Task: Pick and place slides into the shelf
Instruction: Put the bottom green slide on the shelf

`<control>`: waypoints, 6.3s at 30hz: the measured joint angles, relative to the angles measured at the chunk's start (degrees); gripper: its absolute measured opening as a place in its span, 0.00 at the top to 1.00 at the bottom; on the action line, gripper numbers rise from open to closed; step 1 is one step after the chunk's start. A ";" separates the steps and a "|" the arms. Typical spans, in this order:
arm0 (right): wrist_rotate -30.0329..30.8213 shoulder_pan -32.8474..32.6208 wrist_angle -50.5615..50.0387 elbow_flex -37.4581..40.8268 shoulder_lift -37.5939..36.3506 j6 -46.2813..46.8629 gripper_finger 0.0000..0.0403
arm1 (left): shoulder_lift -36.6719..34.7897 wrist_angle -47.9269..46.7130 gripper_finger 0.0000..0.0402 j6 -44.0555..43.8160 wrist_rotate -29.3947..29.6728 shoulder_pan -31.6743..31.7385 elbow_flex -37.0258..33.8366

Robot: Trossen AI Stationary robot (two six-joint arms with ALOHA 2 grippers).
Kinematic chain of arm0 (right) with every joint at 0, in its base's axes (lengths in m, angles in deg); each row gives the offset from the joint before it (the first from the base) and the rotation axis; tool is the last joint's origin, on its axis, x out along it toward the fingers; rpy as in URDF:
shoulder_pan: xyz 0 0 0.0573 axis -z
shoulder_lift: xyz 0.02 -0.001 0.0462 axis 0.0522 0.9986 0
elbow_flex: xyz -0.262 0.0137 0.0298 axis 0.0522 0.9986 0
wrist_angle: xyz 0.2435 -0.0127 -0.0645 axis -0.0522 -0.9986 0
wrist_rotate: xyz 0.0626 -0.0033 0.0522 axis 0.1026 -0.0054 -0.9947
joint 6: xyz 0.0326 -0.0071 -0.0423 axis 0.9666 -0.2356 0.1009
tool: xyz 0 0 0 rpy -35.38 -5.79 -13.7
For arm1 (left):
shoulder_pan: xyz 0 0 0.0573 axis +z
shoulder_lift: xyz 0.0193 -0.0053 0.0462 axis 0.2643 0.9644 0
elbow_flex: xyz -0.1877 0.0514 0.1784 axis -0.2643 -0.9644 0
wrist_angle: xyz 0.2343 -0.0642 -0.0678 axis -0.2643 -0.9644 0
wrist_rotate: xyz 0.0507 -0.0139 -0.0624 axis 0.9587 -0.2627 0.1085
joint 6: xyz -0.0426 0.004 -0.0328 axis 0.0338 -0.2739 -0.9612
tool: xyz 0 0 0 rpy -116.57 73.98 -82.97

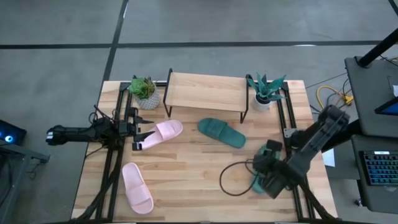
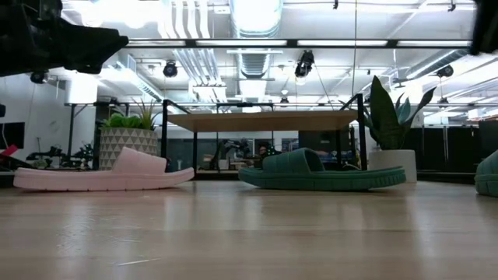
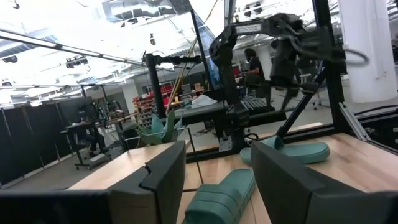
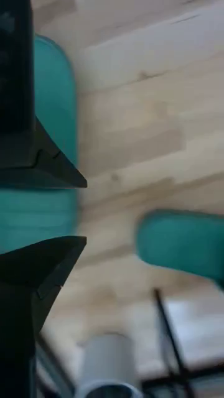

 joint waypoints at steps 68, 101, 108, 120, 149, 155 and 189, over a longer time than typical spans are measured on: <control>-4.01 -2.29 -7.83 3.88 22.76 18.66 0.97 | 4.85 1.44 0.58 0.07 0.11 0.01 -0.02; 35.81 35.78 37.91 -23.82 6.83 -58.40 0.98 | 3.51 13.29 0.58 0.06 0.10 0.01 0.00; 28.68 43.67 55.90 -22.53 6.84 -74.03 0.98 | 3.15 13.28 0.58 0.08 0.11 0.02 -0.02; 27.80 49.78 64.03 -27.46 14.45 -86.27 0.98 | 2.61 14.18 0.58 2.55 0.44 0.02 -0.02; 30.76 59.14 31.62 -47.05 28.38 -84.71 0.98 | 2.47 14.08 0.58 5.09 1.86 0.02 0.00; 23.09 59.00 34.58 -47.14 28.38 -84.54 0.98 | 2.45 14.12 0.58 5.07 1.86 0.02 0.00; 32.29 57.20 50.42 -60.87 46.18 -97.42 0.98 | 2.60 14.10 0.58 5.07 4.45 0.02 0.00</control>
